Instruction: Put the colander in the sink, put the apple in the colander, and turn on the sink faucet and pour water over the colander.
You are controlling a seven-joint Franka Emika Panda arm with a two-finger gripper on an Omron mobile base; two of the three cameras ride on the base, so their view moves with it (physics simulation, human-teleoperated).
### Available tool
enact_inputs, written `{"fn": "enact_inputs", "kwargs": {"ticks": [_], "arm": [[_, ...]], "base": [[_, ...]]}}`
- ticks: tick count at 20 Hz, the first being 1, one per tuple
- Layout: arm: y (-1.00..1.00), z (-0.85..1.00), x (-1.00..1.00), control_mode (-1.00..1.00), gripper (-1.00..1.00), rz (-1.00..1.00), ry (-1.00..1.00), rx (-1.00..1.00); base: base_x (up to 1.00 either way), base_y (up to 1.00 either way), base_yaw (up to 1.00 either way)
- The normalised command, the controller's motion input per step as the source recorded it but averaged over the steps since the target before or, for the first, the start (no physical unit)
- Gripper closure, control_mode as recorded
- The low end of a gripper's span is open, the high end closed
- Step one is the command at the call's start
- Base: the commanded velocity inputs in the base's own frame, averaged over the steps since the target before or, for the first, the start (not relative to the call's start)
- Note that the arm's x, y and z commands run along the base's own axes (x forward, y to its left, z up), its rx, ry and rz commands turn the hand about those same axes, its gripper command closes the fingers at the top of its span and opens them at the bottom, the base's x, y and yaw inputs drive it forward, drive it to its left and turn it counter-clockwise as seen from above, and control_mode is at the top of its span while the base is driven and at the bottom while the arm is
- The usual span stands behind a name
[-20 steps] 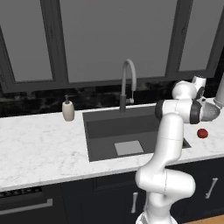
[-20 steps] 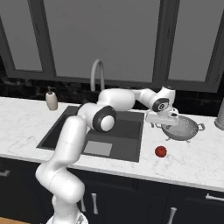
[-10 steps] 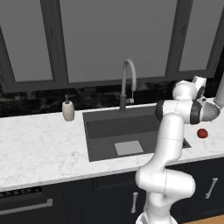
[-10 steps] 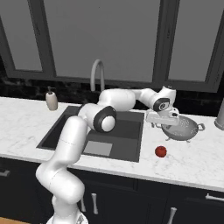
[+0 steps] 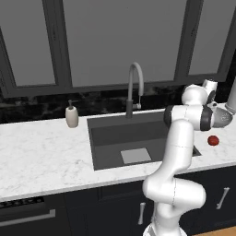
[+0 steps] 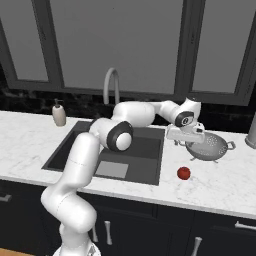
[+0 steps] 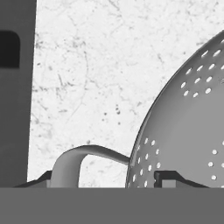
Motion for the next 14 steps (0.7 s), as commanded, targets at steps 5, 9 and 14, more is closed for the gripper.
{"fn": "enact_inputs", "kwargs": {"ticks": [5, 9, 14], "arm": [[0.0, 0.0, 0.0, -1.0, 1.0, 0.0, 0.0, 0.0], [0.0, 0.0, 0.0, -1.0, 1.0, 0.0, 0.0, 0.0], [0.0, 0.01, 0.0, -1.0, 1.0, 0.0, 0.0, 0.0]], "base": [[0.0, 0.0, 0.0], [0.0, 0.0, 0.0], [0.0, 0.0, 0.0]]}}
